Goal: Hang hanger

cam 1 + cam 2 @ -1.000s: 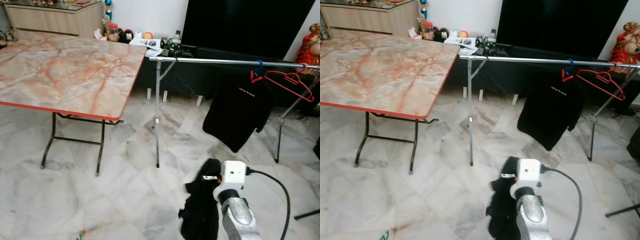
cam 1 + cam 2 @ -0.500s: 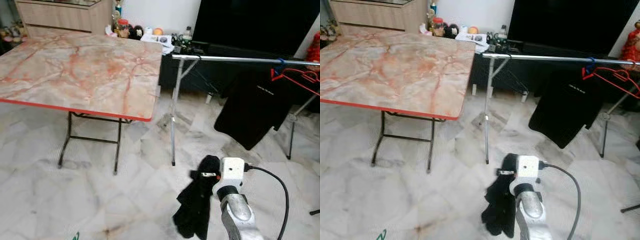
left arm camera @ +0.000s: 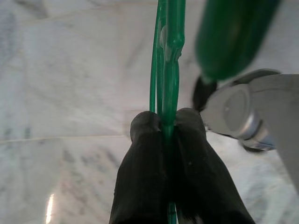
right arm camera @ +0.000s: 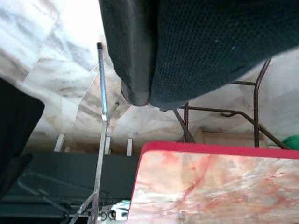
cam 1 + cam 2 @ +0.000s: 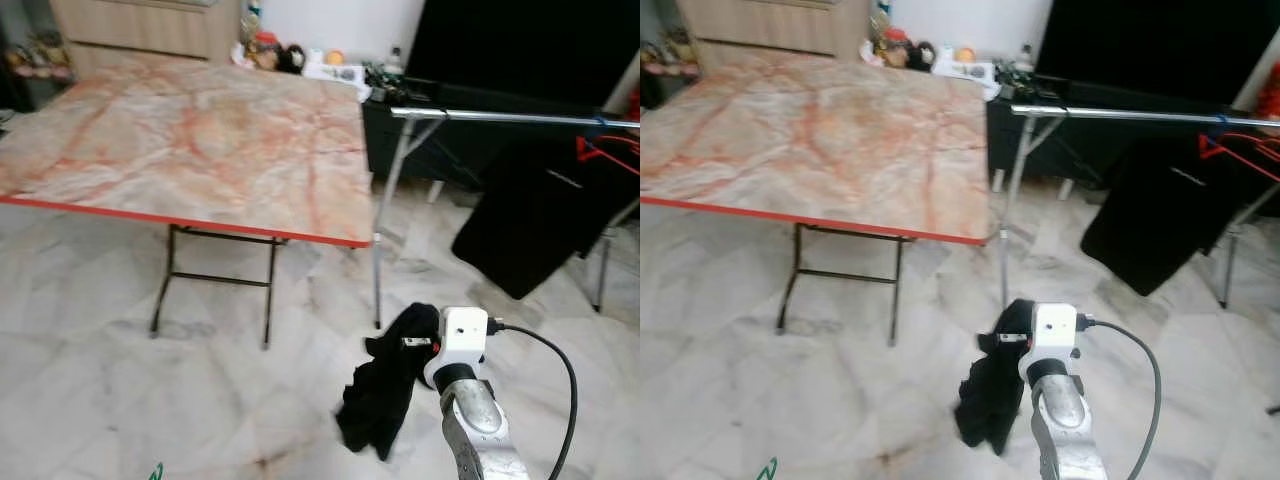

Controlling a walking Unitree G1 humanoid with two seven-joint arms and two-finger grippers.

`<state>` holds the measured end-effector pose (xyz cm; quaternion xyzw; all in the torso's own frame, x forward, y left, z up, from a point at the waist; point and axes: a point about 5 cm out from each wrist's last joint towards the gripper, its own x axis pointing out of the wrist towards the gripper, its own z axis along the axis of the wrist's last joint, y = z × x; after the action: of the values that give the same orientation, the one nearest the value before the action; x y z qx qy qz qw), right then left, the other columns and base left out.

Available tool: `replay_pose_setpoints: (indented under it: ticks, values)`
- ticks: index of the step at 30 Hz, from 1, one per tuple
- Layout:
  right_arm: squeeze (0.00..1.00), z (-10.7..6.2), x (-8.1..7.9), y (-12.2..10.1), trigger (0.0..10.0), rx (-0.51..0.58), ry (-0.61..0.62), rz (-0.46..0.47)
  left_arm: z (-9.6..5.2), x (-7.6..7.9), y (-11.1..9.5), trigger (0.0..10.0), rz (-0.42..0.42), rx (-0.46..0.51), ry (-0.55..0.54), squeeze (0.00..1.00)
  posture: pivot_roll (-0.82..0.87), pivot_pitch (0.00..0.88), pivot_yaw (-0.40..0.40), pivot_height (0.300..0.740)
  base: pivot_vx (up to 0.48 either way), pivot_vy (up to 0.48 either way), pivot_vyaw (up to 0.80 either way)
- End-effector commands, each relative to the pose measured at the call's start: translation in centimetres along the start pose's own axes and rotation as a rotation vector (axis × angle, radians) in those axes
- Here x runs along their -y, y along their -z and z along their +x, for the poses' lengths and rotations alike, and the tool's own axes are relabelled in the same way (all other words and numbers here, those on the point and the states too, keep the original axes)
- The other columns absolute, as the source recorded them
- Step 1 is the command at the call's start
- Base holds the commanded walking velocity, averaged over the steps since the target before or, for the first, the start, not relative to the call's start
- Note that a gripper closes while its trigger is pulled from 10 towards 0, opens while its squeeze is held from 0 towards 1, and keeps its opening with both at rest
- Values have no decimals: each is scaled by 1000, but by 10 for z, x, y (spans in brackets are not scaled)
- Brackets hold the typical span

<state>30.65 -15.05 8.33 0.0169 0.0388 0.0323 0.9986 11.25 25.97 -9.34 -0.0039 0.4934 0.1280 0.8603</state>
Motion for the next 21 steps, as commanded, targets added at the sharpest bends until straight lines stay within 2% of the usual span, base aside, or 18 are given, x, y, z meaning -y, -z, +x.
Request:
replay_pose_setpoints:
  ticks: [1,4,21]
  values:
    - [0,-2,14,-1,10000,12,44,-9,-1,7,11,10000,-3,-44,13,0,93,111,-86,740,0,480,0]
    - [0,-2,14,-2,10000,14,44,-9,-2,6,14,10000,-5,-51,10,0,93,115,-87,740,0,427,0]
    - [0,1,13,-5,10000,27,40,-8,-1,6,7,10000,-45,-19,31,0,95,118,-86,740,14,0,0]
